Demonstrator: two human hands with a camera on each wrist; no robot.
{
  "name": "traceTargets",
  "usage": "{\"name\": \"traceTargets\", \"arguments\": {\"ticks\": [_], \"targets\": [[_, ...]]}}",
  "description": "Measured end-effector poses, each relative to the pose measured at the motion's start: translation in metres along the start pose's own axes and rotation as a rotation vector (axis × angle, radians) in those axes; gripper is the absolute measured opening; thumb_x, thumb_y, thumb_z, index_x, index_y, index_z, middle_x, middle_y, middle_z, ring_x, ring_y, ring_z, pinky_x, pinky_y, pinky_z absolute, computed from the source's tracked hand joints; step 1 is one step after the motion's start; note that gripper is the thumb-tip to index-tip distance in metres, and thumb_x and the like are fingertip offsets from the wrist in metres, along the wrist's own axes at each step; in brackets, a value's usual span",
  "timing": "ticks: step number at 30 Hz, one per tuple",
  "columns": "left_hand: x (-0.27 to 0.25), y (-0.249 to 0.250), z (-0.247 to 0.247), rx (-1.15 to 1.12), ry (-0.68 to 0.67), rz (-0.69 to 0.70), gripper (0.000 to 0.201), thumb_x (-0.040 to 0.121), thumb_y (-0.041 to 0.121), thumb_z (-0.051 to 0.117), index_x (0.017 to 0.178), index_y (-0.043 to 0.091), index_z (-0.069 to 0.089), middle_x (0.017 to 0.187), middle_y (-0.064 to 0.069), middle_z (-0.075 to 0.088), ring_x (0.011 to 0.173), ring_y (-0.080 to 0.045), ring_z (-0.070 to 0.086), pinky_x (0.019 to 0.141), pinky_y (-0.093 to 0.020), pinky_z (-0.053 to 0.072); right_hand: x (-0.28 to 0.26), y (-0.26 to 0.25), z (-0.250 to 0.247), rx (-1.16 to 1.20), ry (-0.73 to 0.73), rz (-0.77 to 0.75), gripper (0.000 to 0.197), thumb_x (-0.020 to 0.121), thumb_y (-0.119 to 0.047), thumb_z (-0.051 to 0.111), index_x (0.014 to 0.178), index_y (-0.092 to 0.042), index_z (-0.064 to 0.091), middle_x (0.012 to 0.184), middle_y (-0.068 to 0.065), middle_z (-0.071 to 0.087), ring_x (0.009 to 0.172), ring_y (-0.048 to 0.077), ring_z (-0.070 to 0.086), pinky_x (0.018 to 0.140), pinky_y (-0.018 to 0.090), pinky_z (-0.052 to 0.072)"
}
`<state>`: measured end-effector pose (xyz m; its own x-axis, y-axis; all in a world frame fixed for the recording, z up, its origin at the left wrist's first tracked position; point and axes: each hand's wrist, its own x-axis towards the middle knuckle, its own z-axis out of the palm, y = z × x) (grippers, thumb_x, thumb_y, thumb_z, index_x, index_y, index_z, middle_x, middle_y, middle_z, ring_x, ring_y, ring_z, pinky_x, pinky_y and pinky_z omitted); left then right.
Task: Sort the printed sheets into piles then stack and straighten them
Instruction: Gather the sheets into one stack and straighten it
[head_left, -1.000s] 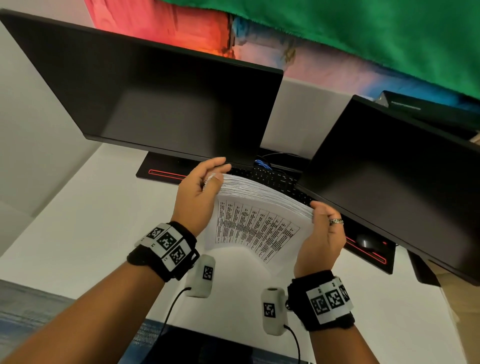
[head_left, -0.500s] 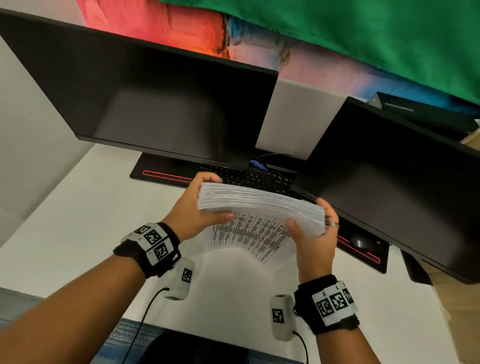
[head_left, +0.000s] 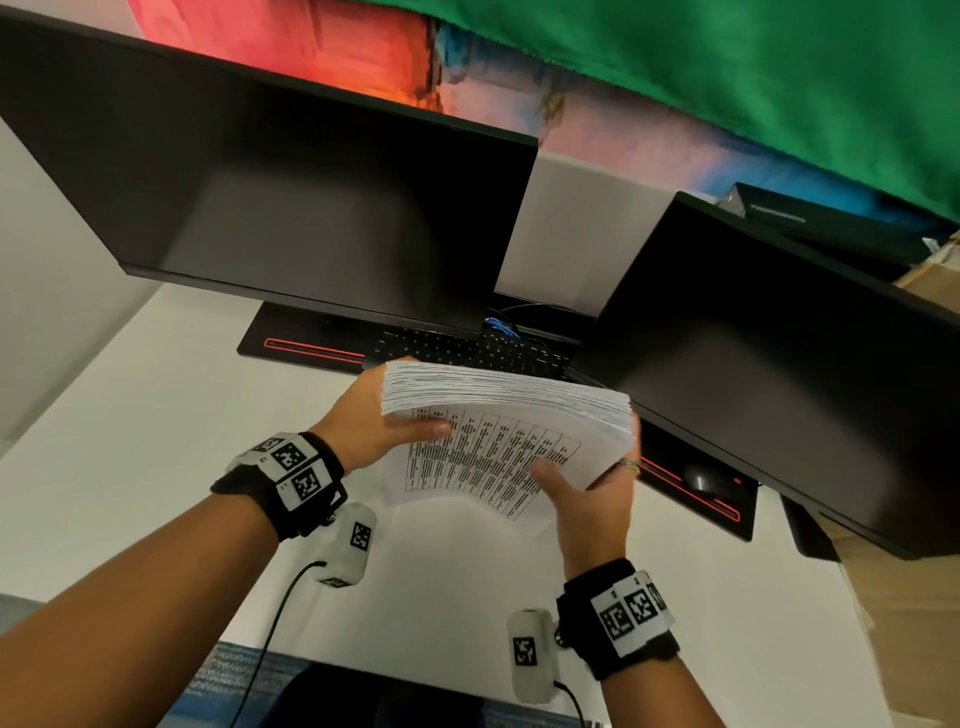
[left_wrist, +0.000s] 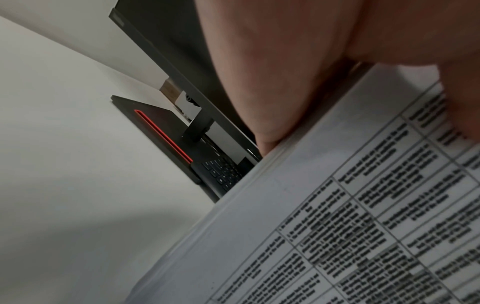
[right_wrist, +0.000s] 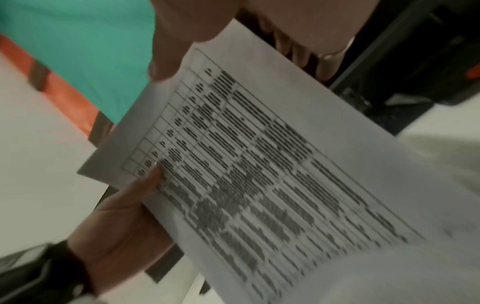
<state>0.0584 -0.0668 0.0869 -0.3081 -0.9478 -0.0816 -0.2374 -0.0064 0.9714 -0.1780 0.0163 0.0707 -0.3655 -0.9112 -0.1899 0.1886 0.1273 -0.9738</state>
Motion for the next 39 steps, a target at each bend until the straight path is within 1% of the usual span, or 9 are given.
{"name": "traceTargets", "arguments": {"ticks": [3,7,11,14,18,24,28,32,39], "targets": [[0.002,-0.007,0.0,0.0,-0.009,-0.016,0.053,0.069,0.027,0.087,0.118,0.022,0.065,0.113,0.003,0.073,0.109,-0.014,0.068,0.096,-0.048,0.054,0.006,0.013,0.001,-0.045,0.022,0.095,0.1,0.056,-0.002,0.091,0.14,-0.023,0.041,0.115,0.002,0.07,0.105,0.022,0.07,0.07,0.028,0.062],[0.003,-0.018,0.001,0.011,-0.023,-0.046,0.056,0.073,0.024,0.086,0.124,0.027,0.063,0.118,0.007,0.071,0.113,-0.013,0.066,0.097,-0.046,0.054,0.01,0.029,-0.001,-0.087,0.013,0.133,0.095,0.053,-0.005,0.095,0.132,-0.024,0.047,0.112,0.0,0.072,0.102,0.02,0.072,0.08,0.038,0.062],[0.002,-0.02,0.006,0.023,-0.005,-0.033,0.045,0.079,0.015,0.081,0.114,0.037,0.064,0.111,0.023,0.07,0.105,0.002,0.066,0.089,-0.02,0.055,0.022,0.023,-0.003,-0.106,0.021,0.144,0.087,0.059,0.001,0.091,0.131,-0.021,0.047,0.11,0.002,0.071,0.099,0.02,0.071,0.065,0.021,0.059],[0.001,-0.02,0.007,0.063,0.05,-0.003,0.042,0.08,0.015,0.08,0.104,0.046,0.064,0.104,0.03,0.07,0.1,0.006,0.065,0.084,-0.013,0.053,0.035,0.002,-0.003,-0.205,0.016,0.132,0.061,0.062,-0.004,0.09,0.112,-0.019,0.058,0.097,-0.003,0.073,0.089,0.011,0.071,0.063,0.02,0.06],[0.0,-0.016,0.01,0.039,0.135,0.031,0.041,0.085,0.012,0.075,0.113,0.038,0.064,0.107,0.029,0.07,0.104,0.009,0.063,0.084,-0.007,0.048,0.038,-0.015,-0.003,-0.271,-0.042,0.076,0.03,0.067,-0.006,0.087,0.089,-0.02,0.071,0.085,-0.003,0.078,0.083,0.015,0.076,0.075,0.037,0.063],[-0.015,-0.006,0.03,0.12,0.359,0.136,0.036,0.094,0.027,0.062,0.129,0.019,0.058,0.117,0.02,0.062,0.103,0.022,0.054,0.083,0.001,0.042,0.01,-0.012,-0.003,-0.182,0.041,-0.105,0.037,0.074,-0.001,0.082,0.094,-0.03,0.07,0.094,0.0,0.077,0.087,0.01,0.075,0.068,0.027,0.062],[-0.034,-0.029,0.031,0.051,0.257,0.068,0.071,0.079,0.057,0.068,0.131,0.012,0.053,0.116,0.008,0.065,0.106,0.004,0.062,0.089,-0.019,0.054,-0.006,0.005,-0.008,-0.314,0.002,-0.147,0.048,0.07,-0.01,0.088,0.094,-0.045,0.064,0.097,-0.003,0.074,0.089,0.012,0.074,0.071,0.032,0.062],[-0.035,-0.032,0.021,-0.118,0.23,0.112,0.1,0.066,0.061,0.079,0.143,0.016,0.036,0.132,-0.003,0.059,0.12,-0.017,0.059,0.099,-0.033,0.051,-0.002,0.009,-0.011,-0.283,-0.008,-0.065,0.051,0.066,-0.009,0.089,0.109,-0.023,0.065,0.101,0.001,0.074,0.091,0.014,0.074,0.071,0.03,0.063],[-0.029,0.002,0.02,-0.204,0.124,0.172,0.133,0.052,0.085,0.068,0.156,0.024,0.012,0.154,0.021,0.033,0.141,0.002,0.036,0.113,-0.021,0.033,0.0,0.002,-0.008,-0.211,-0.03,-0.004,0.053,0.066,-0.006,0.088,0.114,-0.011,0.066,0.094,-0.001,0.077,0.082,0.008,0.075,0.063,0.023,0.06]]}}
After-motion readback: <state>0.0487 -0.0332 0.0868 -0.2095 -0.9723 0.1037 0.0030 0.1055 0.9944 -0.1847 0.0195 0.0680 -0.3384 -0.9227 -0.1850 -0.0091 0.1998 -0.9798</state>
